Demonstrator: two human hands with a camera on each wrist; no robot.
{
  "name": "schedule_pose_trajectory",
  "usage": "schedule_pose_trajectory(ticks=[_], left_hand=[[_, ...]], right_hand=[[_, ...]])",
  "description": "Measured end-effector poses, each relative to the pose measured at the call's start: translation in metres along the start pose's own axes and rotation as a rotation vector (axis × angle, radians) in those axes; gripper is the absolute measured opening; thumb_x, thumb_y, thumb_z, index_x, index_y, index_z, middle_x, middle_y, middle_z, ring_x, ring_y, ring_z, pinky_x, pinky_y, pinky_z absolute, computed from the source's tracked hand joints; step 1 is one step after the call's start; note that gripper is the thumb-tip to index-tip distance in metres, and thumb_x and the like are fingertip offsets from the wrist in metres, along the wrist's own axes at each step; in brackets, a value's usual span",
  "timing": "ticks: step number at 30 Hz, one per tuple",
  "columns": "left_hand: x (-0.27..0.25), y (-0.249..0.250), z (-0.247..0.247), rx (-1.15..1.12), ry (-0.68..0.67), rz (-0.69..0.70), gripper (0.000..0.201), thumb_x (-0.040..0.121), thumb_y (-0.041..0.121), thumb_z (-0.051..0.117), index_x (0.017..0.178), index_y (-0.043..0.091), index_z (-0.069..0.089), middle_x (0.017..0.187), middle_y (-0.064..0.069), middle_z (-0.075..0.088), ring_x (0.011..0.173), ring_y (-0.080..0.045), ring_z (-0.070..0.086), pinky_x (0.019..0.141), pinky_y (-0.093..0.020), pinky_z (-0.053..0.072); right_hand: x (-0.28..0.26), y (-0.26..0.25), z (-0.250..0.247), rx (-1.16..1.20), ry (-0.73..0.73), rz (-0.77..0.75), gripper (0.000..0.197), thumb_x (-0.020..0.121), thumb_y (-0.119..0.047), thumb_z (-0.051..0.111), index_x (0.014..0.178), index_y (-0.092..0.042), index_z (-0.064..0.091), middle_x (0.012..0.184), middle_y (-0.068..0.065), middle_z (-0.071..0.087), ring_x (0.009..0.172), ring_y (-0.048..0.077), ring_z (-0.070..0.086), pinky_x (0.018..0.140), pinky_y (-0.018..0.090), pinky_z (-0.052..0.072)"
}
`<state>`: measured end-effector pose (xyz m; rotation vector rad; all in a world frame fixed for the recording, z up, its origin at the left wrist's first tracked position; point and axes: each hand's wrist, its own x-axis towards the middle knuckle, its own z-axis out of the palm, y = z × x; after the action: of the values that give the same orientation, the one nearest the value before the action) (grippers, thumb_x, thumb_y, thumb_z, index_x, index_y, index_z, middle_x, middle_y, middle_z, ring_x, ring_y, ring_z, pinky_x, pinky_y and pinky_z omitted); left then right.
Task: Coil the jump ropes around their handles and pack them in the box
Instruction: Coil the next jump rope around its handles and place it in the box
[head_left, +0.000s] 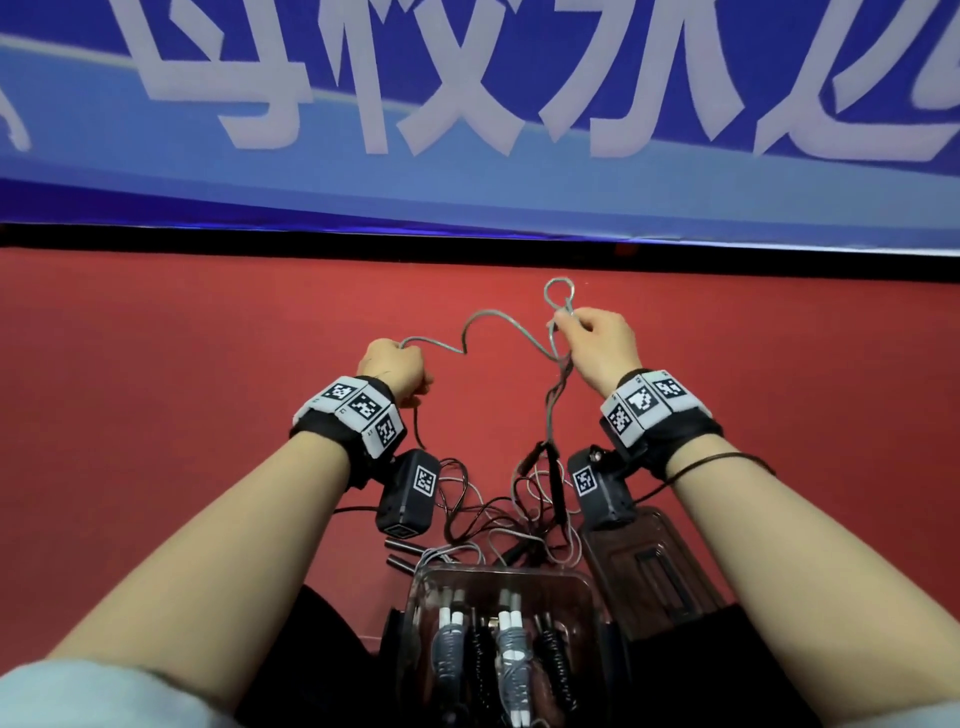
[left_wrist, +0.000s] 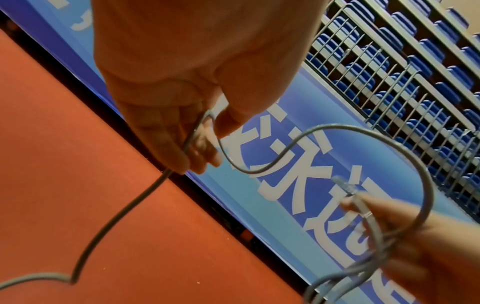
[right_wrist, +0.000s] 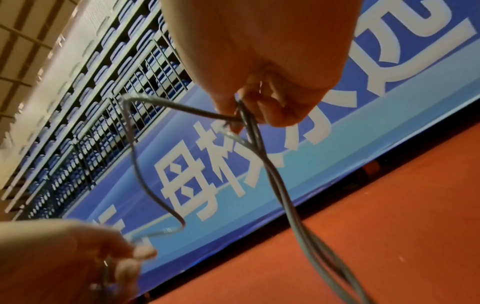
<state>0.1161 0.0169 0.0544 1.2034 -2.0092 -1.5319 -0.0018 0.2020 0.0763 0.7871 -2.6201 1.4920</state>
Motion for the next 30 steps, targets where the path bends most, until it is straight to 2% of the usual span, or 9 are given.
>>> schedule_pose_trajectory(ticks=[4,8,12,14,15,18,22,26,30], left_hand=[[0.008,-0.012,-0.001,0.183,-0.058,-0.095,0.024,0.094,0.007,0.045,0.112,-0.003,0.057,0.083,-0.015,0.059,0.066,-0.026,0.057,0.062,-0.033,0.052],[0.002,-0.016,0.004,0.501,-0.006,0.006,0.028,0.092,0.014,0.054,0.109,-0.007,0.062,0.11,-0.024,0.066,0.105,-0.038,0.064,0.086,-0.04,0.054],[-0.02,-0.015,0.021,0.396,-0.494,0.062,0.022,0.096,0.003,0.049,0.086,0.012,0.067,0.086,-0.003,0.069,0.079,-0.017,0.063,0.065,-0.026,0.049],[-0.033,-0.011,0.029,0.387,-0.682,0.097,0.015,0.094,0.011,0.061,0.109,0.015,0.061,0.1,0.002,0.064,0.091,-0.013,0.061,0.069,-0.026,0.049],[-0.036,-0.01,0.033,0.394,-0.698,0.149,0.034,0.091,0.02,0.068,0.122,0.017,0.055,0.109,0.003,0.06,0.101,-0.015,0.06,0.074,-0.026,0.05],[-0.033,-0.008,0.041,0.368,-0.559,0.313,0.061,0.085,0.04,0.072,0.137,0.018,0.047,0.124,0.0,0.057,0.115,-0.017,0.057,0.09,-0.031,0.049],[-0.029,-0.013,0.047,0.325,-0.522,0.392,0.043,0.089,0.031,0.07,0.124,0.01,0.058,0.115,-0.002,0.062,0.11,-0.016,0.059,0.098,-0.032,0.048],[-0.025,-0.021,0.051,0.419,-0.465,0.462,0.023,0.089,0.027,0.07,0.073,0.019,0.057,0.076,0.002,0.062,0.072,-0.014,0.056,0.08,-0.035,0.049],[-0.025,-0.02,0.054,0.388,-0.399,0.408,0.026,0.095,0.028,0.059,0.072,0.02,0.049,0.064,0.001,0.063,0.061,-0.02,0.058,0.075,-0.041,0.055]], right_hand=[[0.013,-0.016,-0.016,0.251,0.185,-0.056,0.033,0.096,-0.033,0.053,0.081,-0.009,0.07,0.057,-0.003,0.046,0.047,0.008,0.039,0.048,0.024,0.034],[0.013,-0.009,-0.013,0.447,0.083,0.113,0.033,0.097,-0.028,0.055,0.067,-0.014,0.062,0.051,-0.003,0.054,0.035,0.008,0.049,0.049,0.027,0.046],[0.007,-0.028,-0.009,0.757,0.013,0.185,0.035,0.099,-0.026,0.054,0.069,-0.008,0.051,0.052,0.004,0.052,0.033,0.007,0.045,0.047,0.025,0.05],[0.001,-0.038,-0.005,0.908,-0.041,0.239,0.033,0.1,-0.026,0.053,0.072,-0.008,0.049,0.057,0.006,0.052,0.036,0.007,0.043,0.046,0.022,0.051],[-0.001,-0.04,-0.002,0.948,-0.073,0.262,0.031,0.1,-0.026,0.053,0.074,-0.009,0.049,0.059,0.007,0.053,0.038,0.007,0.043,0.047,0.022,0.051],[-0.007,-0.041,0.005,0.999,-0.145,0.292,0.029,0.1,-0.024,0.052,0.076,-0.008,0.051,0.064,0.008,0.054,0.042,0.008,0.045,0.05,0.023,0.053],[-0.012,-0.045,0.006,1.063,-0.212,0.271,0.028,0.102,-0.024,0.049,0.08,-0.008,0.052,0.066,0.008,0.055,0.044,0.009,0.047,0.055,0.024,0.055],[-0.014,-0.05,0.004,1.076,-0.246,0.266,0.027,0.102,-0.025,0.048,0.081,-0.008,0.054,0.068,0.007,0.055,0.046,0.008,0.046,0.054,0.023,0.054],[-0.014,-0.048,-0.001,1.013,-0.235,0.254,0.023,0.101,-0.024,0.049,0.087,-0.008,0.057,0.073,0.005,0.057,0.05,0.009,0.045,0.054,0.023,0.052]])
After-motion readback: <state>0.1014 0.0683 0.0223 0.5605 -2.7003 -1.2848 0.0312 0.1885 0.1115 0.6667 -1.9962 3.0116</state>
